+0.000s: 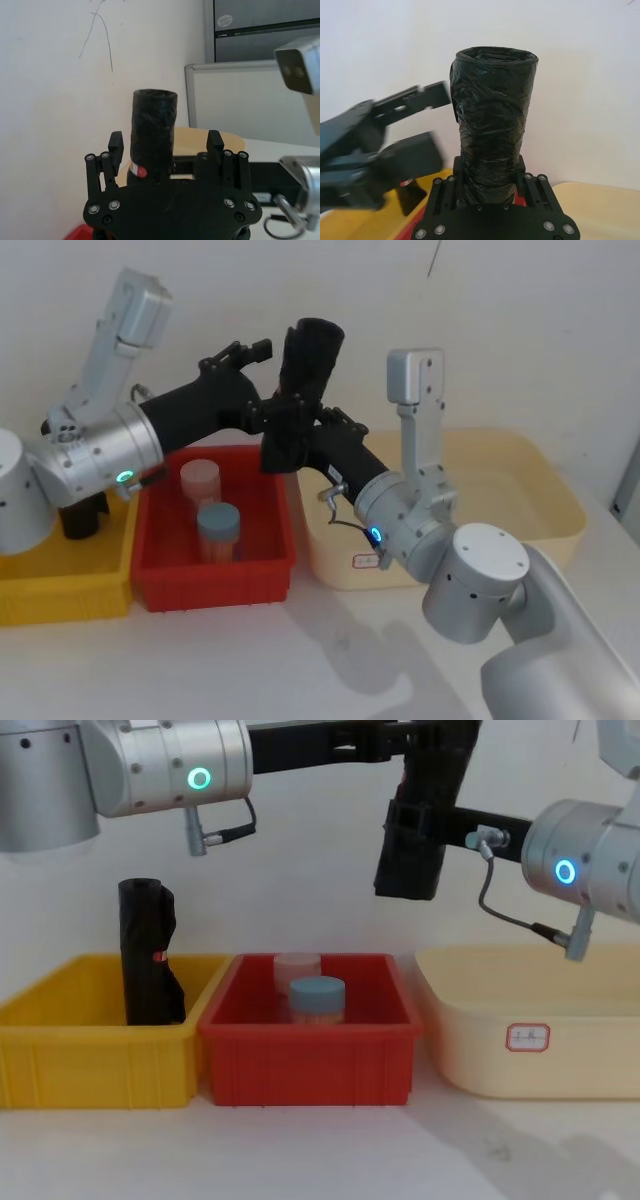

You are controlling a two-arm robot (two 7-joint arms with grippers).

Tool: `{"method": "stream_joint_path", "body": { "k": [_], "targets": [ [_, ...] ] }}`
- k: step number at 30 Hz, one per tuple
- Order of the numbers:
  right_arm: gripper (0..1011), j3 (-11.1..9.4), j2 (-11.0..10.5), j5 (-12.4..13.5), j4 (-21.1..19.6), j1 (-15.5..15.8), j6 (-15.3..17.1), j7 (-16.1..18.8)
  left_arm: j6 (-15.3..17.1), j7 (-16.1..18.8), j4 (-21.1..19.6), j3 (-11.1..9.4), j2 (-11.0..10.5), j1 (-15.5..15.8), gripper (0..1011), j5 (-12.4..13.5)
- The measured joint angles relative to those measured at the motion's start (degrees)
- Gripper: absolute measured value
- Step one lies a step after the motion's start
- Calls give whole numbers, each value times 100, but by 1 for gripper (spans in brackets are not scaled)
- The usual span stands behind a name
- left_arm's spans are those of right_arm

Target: Pick up the garbage bag with the one hand and transfer it to the other hand.

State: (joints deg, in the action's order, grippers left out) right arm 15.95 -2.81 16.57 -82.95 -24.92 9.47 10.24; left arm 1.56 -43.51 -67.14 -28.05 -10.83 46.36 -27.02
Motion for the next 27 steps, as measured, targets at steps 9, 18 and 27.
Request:
{"method": "stream_joint_path", "body": {
  "k": [9,18,27],
  "targets": [
    [567,-25,-100,-207,119,-156,-33,-141,131,161,-468,99,-267,-283,1001,-44],
    [567,-31,-330,-542,163,-253,-70,-263,283,682,-1001,223,-546,-656,1001,52],
    [567,-57,-596,-825,72,-195,-89,-321,418,1330,-1434,355,-750,-1021,1001,231]
  ]
}}
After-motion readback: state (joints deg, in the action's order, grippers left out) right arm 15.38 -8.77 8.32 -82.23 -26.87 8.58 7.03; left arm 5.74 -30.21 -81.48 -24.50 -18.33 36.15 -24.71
